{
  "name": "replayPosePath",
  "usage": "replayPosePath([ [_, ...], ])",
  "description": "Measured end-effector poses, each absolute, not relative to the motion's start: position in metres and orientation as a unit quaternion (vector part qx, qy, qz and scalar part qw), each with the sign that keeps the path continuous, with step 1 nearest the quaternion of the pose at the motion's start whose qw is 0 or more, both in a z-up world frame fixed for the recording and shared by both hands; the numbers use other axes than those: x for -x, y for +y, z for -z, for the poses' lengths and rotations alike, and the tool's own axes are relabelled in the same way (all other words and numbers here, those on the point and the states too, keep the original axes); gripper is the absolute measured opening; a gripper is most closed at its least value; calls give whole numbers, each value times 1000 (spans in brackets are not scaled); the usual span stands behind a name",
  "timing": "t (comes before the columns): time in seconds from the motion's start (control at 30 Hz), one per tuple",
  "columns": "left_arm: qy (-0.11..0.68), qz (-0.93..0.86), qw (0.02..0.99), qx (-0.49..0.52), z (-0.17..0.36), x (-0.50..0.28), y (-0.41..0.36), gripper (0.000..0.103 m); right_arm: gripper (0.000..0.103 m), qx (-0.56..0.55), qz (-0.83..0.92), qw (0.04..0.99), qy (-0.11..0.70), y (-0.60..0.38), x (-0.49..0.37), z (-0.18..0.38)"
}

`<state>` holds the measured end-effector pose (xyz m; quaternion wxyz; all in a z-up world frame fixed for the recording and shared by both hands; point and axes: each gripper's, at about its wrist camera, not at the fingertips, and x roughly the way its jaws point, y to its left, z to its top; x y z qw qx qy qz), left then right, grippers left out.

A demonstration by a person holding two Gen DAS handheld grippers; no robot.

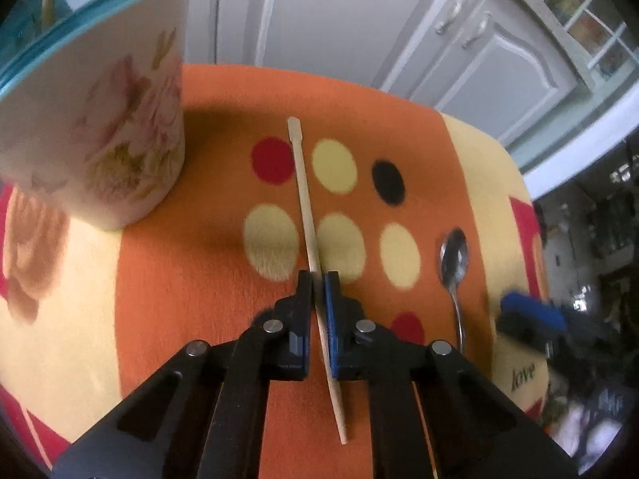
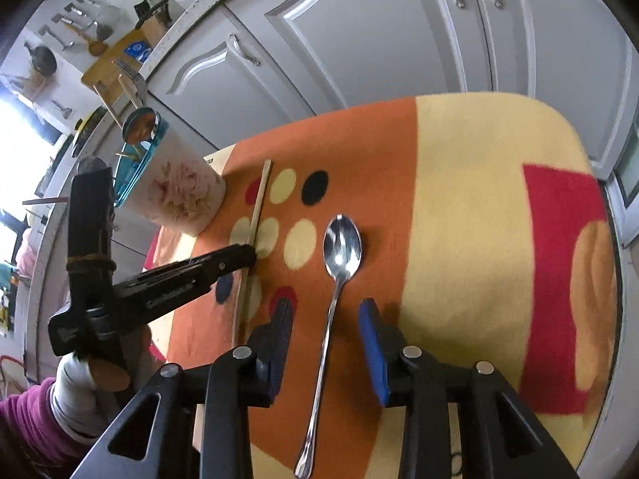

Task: Organize utensils
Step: 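Lower the left tool onto the wooden chopstick while the right tool approaches the metal spoon, then close the left tool on the chopstick while the right tool grasps the metal spoon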

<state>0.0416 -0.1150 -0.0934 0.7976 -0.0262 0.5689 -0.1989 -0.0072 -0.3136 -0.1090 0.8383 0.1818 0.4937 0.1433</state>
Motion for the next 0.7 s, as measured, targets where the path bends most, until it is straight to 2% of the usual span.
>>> replayPosePath([
  [0.2,595,229,770,-4,95,6,-92,5,33,-126,-134,857,481,-310,-11,110],
  [0.43,618,239,749,0,91,32,-76,7,33,-122,-181,846,488,-317,-33,127],
  [0.5,607,230,760,7,85,26,-72,24,33,-111,-187,847,486,-317,-36,129],
  [0.57,601,217,769,24,82,14,-71,33,33,-99,-200,846,485,-318,-40,130],
  [0.7,585,202,785,23,80,-5,-84,33,33,-86,-214,845,483,-316,-45,130],
])
